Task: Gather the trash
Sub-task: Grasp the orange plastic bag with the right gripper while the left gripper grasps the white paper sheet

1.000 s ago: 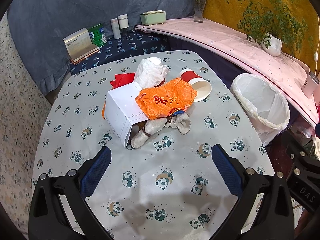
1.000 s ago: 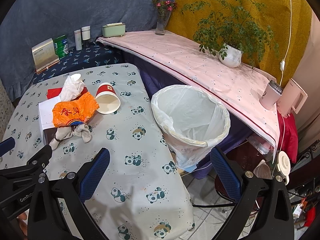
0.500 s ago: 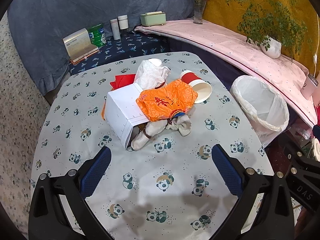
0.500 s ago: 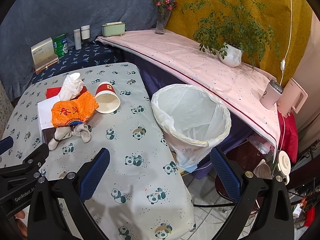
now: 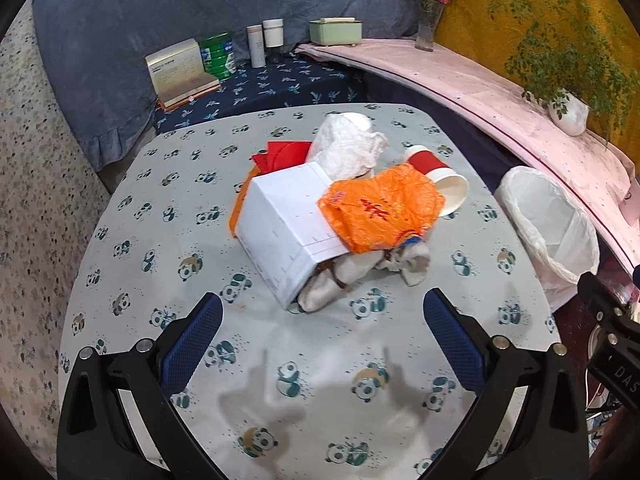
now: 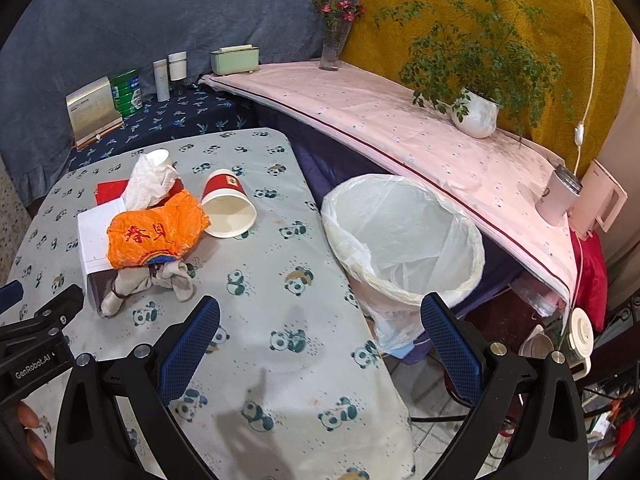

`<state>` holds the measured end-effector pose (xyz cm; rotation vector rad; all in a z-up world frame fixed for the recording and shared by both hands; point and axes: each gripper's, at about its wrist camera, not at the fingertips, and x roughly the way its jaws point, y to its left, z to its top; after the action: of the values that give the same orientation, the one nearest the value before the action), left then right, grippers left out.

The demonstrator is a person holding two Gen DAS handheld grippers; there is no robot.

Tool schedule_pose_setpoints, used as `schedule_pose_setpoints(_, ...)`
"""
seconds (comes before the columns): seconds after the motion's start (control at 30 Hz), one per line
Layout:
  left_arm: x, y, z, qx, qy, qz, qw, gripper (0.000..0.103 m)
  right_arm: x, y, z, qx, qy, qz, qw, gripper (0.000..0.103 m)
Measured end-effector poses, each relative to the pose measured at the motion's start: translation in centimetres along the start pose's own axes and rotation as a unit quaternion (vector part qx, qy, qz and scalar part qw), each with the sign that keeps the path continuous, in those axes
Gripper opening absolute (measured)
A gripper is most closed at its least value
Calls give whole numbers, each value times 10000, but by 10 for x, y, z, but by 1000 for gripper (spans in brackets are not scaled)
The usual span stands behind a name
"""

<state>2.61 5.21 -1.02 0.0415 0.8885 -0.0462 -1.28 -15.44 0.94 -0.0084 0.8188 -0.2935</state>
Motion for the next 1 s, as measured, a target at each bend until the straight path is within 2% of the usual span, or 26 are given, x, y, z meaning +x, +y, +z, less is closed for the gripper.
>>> schedule_pose_setpoints(0.23, 21, 34, 16, -296, 42, 57, 9995, 96, 22, 35, 20, -220, -94, 381, 9990, 96)
schedule_pose_setpoints(0.47, 43, 55, 28, -419, 128, 111, 9990, 96, 62, 65, 44, 19, 118, 1228, 9924, 89)
schedule_pose_setpoints(0.67, 62, 51, 17, -223, 479, -215, 9984, 96, 103, 81, 49, 72, 465, 1570, 9865, 71)
schedule_pose_setpoints(0.87, 80, 43, 8, -29, 682, -302, 9972, 96, 131, 99, 46, 101, 699, 1863, 9800, 59)
schedule_pose_setpoints(1.0, 91, 43, 7, 11, 748, -333, 9966, 95, 143, 108, 43, 75, 804, 1912, 9782, 46)
